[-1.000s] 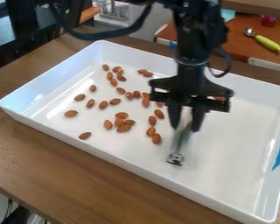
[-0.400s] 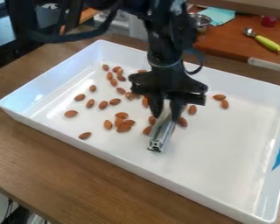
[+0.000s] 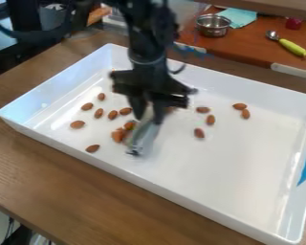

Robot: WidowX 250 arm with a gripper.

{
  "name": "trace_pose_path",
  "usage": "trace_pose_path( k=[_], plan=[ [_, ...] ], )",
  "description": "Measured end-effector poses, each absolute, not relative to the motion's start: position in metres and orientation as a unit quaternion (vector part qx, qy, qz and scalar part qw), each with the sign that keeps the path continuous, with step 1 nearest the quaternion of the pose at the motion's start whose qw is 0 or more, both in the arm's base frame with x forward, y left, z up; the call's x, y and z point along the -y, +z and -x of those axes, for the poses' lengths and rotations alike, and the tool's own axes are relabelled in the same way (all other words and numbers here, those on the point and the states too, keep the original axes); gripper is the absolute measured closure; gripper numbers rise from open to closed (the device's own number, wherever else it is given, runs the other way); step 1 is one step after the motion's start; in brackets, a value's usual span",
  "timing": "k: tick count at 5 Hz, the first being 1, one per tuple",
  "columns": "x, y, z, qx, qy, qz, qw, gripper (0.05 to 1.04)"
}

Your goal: Sweep into pile

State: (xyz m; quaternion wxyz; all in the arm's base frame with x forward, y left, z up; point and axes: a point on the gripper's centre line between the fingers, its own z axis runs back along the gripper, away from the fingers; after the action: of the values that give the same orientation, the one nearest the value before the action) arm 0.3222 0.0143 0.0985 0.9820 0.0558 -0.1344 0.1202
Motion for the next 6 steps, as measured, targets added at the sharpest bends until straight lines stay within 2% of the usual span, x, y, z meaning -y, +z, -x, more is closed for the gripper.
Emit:
trace_pose_path(
  k=[2,4,5,6],
  plan=[
    [-0.057,0.099,-0.309,0.118,0.117,-0.092,0.982,0.753],
    [-0.088,0.097,-0.312,0.182,0.108,-0.171,0.962,0.753],
    [-0.097,0.098,-0.307,0.184,0.114,-0.193,0.957,0.753],
    [-0.091,0.103,-0.281,0.156,0.126,-0.147,0.969,0.753]
  ],
)
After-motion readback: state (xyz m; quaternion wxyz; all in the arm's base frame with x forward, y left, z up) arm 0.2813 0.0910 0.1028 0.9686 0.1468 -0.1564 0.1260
